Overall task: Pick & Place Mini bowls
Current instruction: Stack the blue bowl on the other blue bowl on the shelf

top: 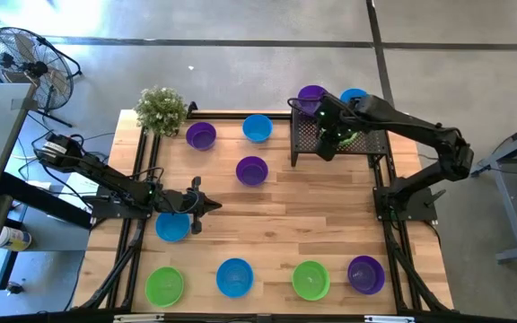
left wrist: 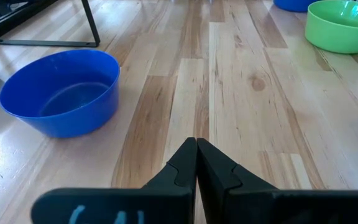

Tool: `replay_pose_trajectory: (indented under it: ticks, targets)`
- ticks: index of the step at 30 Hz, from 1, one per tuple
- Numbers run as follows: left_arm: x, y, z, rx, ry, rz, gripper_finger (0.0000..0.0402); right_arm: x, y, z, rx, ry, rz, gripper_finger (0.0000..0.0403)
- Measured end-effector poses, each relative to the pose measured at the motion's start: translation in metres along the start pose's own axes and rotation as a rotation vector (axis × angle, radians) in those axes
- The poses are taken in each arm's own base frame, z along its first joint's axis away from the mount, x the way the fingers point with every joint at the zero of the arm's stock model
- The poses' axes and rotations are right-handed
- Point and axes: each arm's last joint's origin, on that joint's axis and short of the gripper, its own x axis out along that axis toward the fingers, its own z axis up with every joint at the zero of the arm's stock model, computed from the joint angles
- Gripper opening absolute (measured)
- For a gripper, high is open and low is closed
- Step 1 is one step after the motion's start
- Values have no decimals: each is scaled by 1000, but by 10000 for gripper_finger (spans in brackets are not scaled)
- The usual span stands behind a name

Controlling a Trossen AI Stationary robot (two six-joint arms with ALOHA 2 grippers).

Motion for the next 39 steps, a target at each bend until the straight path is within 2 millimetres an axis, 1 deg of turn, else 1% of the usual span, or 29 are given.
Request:
replay_pose_trajectory:
  ticks: [4,8,13,17,20,26,32,39]
  targets:
    - [0,0,0,0,0,0,3,-3,3,0,-13,-4,6,107]
    - [0,0,0,0,1,0,3,-10,9,-2,-35,-38,18,94]
    - [0,0,0,1,4,-10,3,-26,26,-6,-109,-277,95,53]
    - [0,0,-1,2,7,-9,3,-29,46,-19,-204,-492,180,19]
    - [0,0,0,2,7,-10,3,-24,62,-33,-253,-669,236,3]
    - [0,0,0,-1,2,-10,3,-3,91,-63,-301,-975,365,10]
    - [0,0,0,-5,1,-10,3,11,117,-88,-374,-1135,450,11]
    - [0,0,0,-19,1,-11,3,12,135,-114,-413,-1329,498,12]
